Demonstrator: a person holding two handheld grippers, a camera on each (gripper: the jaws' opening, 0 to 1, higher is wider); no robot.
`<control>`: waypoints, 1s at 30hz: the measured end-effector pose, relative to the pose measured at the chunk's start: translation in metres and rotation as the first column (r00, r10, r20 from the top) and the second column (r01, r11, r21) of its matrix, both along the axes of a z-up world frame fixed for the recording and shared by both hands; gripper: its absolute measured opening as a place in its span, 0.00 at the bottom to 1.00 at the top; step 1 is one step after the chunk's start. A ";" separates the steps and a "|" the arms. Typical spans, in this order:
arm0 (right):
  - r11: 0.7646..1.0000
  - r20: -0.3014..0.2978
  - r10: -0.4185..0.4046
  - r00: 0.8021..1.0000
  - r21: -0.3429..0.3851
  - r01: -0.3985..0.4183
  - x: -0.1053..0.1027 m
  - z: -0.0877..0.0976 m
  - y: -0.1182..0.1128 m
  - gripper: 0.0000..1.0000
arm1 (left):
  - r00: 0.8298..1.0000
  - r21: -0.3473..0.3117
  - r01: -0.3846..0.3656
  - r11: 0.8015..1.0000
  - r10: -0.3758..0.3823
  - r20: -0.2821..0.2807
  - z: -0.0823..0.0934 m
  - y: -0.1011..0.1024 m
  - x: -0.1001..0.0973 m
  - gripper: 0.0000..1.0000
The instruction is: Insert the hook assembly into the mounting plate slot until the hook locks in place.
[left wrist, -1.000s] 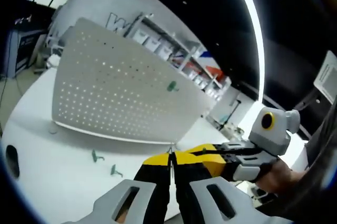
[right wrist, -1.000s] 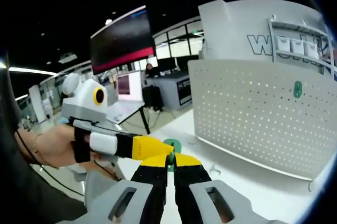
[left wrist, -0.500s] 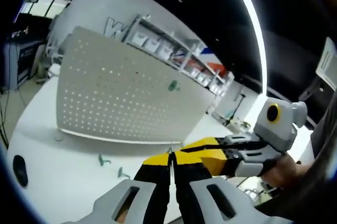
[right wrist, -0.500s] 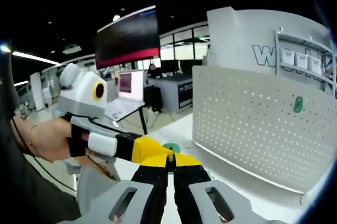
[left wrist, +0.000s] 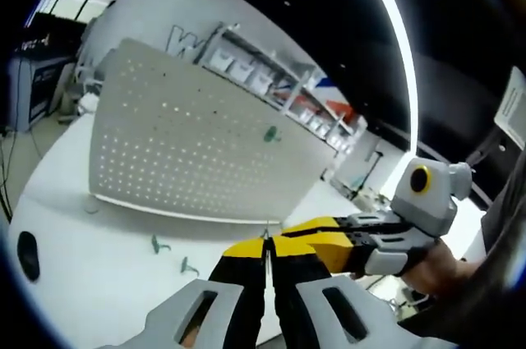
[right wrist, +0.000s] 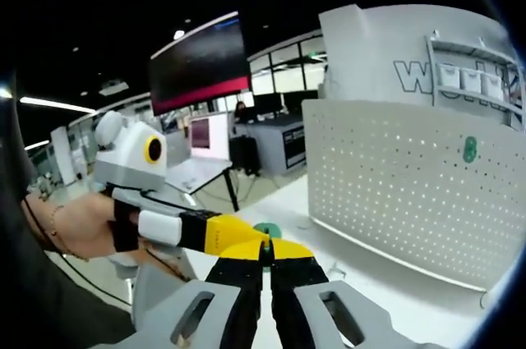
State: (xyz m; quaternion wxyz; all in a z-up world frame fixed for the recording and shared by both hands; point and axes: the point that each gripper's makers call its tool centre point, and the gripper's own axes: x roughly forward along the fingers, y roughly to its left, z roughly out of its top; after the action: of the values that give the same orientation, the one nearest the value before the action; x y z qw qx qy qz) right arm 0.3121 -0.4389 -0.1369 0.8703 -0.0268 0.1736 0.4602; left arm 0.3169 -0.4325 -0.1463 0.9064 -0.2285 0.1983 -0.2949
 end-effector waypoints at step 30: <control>1.000 0.018 0.014 1.000 -0.020 -0.013 -0.004 -0.002 -0.010 0.00 | 0.994 0.103 0.096 0.990 -0.101 0.040 -0.006 -0.003 -0.008 0.17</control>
State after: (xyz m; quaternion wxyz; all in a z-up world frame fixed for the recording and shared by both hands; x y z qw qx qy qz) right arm 0.3086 -0.4490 -0.1387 0.8683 -0.0406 0.1700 0.4641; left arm 0.3088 -0.4353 -0.1523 0.9053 -0.1659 0.2035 -0.3339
